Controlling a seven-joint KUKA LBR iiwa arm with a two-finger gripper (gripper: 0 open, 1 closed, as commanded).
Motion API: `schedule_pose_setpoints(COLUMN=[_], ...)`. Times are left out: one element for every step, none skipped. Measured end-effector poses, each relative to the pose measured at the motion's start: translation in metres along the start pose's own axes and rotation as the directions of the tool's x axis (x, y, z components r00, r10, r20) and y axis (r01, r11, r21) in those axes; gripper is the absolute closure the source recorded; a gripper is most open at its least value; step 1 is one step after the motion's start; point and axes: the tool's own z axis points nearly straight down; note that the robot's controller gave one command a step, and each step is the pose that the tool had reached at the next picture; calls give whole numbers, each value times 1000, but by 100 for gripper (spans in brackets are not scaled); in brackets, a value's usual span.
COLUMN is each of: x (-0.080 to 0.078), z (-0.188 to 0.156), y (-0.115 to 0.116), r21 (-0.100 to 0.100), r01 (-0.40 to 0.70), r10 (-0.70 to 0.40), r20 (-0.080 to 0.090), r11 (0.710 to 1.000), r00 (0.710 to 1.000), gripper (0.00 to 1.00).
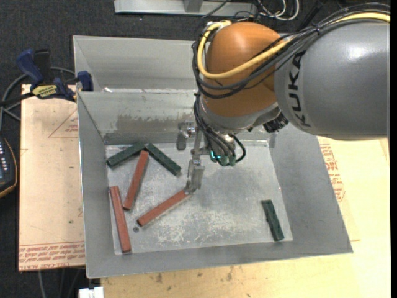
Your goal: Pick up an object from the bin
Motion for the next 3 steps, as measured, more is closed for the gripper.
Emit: schedule_pose_setpoints(x=[-14,21,18], z=[-44,153,149], y=[35,8,8], r21=[0,1,1], r01=[227,293,292], r10=[-227,-293,-292], r20=[13,-2,7], r11=[974,956,956], r00=[974,956,956], gripper=[0,0,100])
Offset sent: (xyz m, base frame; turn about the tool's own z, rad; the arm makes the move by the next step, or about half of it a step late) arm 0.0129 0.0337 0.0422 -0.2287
